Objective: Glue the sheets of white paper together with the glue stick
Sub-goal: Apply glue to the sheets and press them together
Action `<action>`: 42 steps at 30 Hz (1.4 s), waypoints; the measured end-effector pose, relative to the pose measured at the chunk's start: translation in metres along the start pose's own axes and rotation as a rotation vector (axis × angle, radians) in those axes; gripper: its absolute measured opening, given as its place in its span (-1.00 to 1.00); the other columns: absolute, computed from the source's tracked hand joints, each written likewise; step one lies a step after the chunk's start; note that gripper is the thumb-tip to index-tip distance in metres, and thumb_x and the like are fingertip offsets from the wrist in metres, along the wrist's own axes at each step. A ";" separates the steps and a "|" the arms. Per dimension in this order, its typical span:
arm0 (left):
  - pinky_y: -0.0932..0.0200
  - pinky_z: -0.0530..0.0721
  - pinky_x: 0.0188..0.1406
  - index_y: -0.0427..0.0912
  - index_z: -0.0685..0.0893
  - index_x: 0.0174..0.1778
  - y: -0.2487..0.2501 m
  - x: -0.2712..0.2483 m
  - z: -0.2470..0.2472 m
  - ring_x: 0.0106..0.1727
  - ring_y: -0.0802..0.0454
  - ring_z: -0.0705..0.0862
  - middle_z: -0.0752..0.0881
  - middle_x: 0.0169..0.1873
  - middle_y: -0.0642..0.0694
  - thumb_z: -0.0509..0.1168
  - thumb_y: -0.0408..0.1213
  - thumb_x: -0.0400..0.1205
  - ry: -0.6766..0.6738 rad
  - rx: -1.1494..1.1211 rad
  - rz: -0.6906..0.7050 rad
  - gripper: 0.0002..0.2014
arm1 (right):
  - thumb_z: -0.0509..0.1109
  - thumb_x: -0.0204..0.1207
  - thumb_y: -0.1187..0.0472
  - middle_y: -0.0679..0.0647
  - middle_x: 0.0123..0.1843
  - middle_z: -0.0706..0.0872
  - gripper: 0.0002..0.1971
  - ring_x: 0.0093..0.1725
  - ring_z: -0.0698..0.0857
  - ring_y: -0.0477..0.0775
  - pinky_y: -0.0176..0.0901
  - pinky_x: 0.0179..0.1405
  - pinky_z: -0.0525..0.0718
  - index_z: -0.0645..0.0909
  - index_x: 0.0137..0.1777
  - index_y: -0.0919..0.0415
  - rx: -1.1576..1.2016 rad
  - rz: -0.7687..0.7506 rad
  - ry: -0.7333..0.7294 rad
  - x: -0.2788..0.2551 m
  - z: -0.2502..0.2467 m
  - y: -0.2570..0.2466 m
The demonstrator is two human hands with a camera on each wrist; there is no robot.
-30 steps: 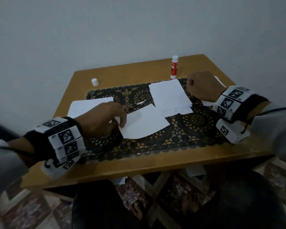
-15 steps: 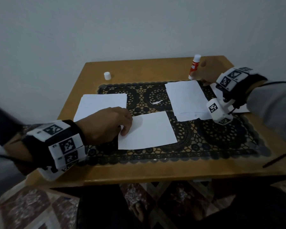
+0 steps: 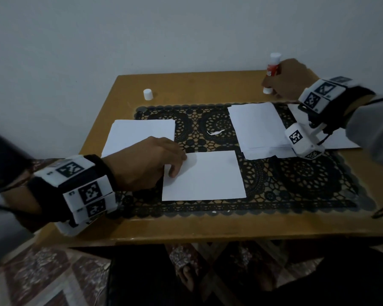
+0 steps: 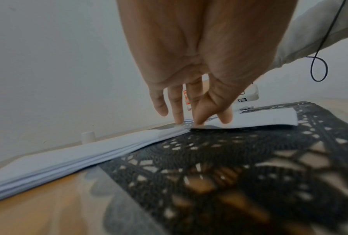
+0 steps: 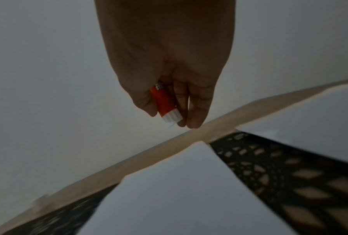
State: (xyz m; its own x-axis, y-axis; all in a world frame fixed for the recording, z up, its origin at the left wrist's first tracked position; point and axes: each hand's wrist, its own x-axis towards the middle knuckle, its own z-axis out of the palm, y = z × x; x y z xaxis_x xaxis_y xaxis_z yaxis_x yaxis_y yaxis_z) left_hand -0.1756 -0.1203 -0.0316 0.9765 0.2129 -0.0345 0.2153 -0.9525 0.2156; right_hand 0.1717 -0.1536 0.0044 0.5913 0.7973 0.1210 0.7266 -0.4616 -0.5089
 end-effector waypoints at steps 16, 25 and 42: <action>-0.12 -0.16 0.66 0.06 -0.30 0.66 0.078 -0.021 0.022 0.65 -0.13 -0.37 -0.35 0.64 -0.21 -0.18 0.22 0.69 -0.405 0.176 -0.185 -0.31 | 0.43 0.55 -0.06 -0.10 -0.35 0.67 -0.75 -0.43 0.63 -0.16 -0.23 -0.41 0.55 0.69 -0.01 0.13 0.013 -0.628 -0.370 -0.107 -0.001 -0.076; -0.20 -0.13 0.65 0.06 -0.34 0.65 0.075 -0.024 0.026 0.64 -0.16 -0.38 -0.37 0.63 -0.22 -0.24 0.33 0.64 -0.407 0.194 -0.176 -0.25 | 0.52 0.42 0.13 0.05 -0.20 0.74 -0.81 -0.26 0.63 -0.02 -0.18 -0.35 0.50 0.71 -0.17 0.29 0.035 -0.692 -0.408 -0.128 0.070 -0.112; -0.21 -0.07 0.64 0.03 -0.35 0.64 0.073 -0.022 0.028 0.65 -0.20 -0.34 -0.36 0.62 -0.27 -0.31 0.34 0.56 -0.422 0.230 -0.162 -0.21 | 0.46 0.53 0.08 -0.02 -0.11 0.67 -0.74 -0.19 0.60 -0.02 -0.29 -0.32 0.41 0.39 -0.06 0.08 0.093 -0.741 -0.363 -0.132 0.090 -0.106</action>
State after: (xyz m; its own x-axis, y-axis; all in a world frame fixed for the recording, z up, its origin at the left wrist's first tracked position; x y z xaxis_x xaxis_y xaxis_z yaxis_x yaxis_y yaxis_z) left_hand -0.1810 -0.2007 -0.0425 0.8405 0.3004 -0.4509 0.3151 -0.9480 -0.0441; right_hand -0.0151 -0.1748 -0.0345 -0.1899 0.9655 0.1784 0.8420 0.2536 -0.4762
